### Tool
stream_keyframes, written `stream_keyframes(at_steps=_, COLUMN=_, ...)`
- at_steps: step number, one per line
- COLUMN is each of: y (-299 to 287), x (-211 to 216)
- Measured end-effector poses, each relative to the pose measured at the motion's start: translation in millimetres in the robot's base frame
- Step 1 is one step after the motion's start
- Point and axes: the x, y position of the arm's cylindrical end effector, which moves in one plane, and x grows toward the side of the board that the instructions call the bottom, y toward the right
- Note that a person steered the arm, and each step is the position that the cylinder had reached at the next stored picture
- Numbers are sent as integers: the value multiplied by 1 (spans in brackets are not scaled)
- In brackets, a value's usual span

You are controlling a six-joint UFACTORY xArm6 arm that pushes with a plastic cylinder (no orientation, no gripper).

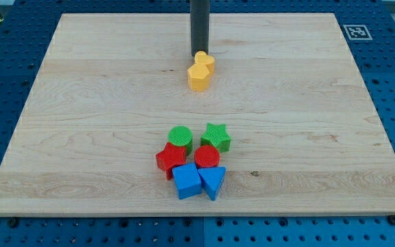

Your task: Separate the green star from the group of blocks

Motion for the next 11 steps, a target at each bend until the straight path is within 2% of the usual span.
stream_keyframes(at_steps=1, y=2, x=0)
stream_keyframes(at_steps=2, y=57, x=0)
stream_keyframes(at_steps=3, y=130, x=17)
stream_keyframes(at_steps=4, y=171, x=81)
stream_keyframes(at_steps=5, y=174, x=156)
stream_keyframes(at_steps=6, y=157, x=225)
stream_keyframes(at_steps=7, y=118, x=260)
stream_keyframes(at_steps=8, y=85, x=264)
stream_keyframes(at_steps=11, y=25, x=201)
